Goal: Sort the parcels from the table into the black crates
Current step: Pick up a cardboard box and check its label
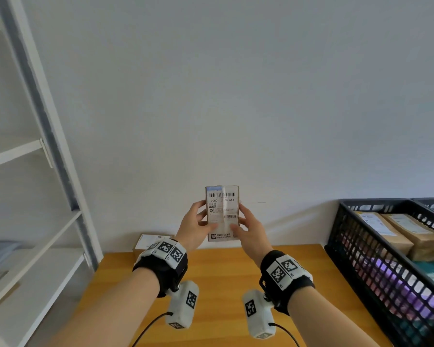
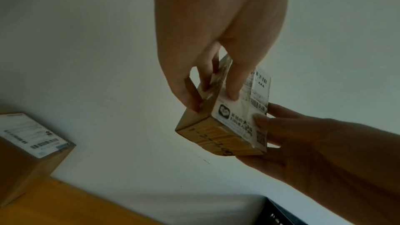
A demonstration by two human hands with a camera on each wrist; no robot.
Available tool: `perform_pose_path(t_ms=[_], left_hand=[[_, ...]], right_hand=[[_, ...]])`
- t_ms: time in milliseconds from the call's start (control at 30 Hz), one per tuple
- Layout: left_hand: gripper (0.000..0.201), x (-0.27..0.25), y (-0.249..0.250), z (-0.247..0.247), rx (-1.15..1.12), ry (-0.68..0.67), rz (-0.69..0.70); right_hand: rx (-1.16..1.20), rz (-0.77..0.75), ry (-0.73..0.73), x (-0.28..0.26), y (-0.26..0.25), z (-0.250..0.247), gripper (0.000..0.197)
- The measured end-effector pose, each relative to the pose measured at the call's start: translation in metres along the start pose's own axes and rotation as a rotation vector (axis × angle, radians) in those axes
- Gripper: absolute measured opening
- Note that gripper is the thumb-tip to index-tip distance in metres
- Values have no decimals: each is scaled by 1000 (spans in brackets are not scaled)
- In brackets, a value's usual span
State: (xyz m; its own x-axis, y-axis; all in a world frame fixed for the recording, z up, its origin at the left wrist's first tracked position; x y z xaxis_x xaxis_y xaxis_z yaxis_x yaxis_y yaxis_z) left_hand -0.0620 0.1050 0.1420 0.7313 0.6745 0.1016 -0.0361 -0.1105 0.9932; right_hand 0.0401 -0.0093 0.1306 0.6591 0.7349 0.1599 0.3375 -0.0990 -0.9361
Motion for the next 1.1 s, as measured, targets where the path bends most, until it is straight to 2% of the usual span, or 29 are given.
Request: perform_pose_path(t_ms=[433,600,767,1100], left_hand=[[63,-1,-5,-4,-53,-101,-22],[62,-6,-7,15,-88,-196,-69],[64,-17,-20,62,-92,-323,-106],[70,-87,-59,214,-86,-668,-218]], right_hand=[[-62,33,68,-12,1,1,65],[-68,74,107,-28,8,-12,65],[-111,154,201,-67,27,-49,65],[-127,390,460,-191,93,-149,70]])
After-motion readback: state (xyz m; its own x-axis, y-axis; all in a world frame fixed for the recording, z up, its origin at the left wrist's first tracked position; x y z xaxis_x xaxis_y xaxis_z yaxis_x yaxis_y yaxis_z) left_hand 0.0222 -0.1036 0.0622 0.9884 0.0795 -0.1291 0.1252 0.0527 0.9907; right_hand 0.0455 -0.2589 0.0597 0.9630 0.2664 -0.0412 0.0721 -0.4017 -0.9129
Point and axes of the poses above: each hand's wrist, its own x-axis towards the middle knuckle, its own z-axis out of the palm, y = z × x, the point moved 8 cm from there along x, towards the middle knuckle, and after that the axes turned 8 degrees about -x, right-handed, at the moved point
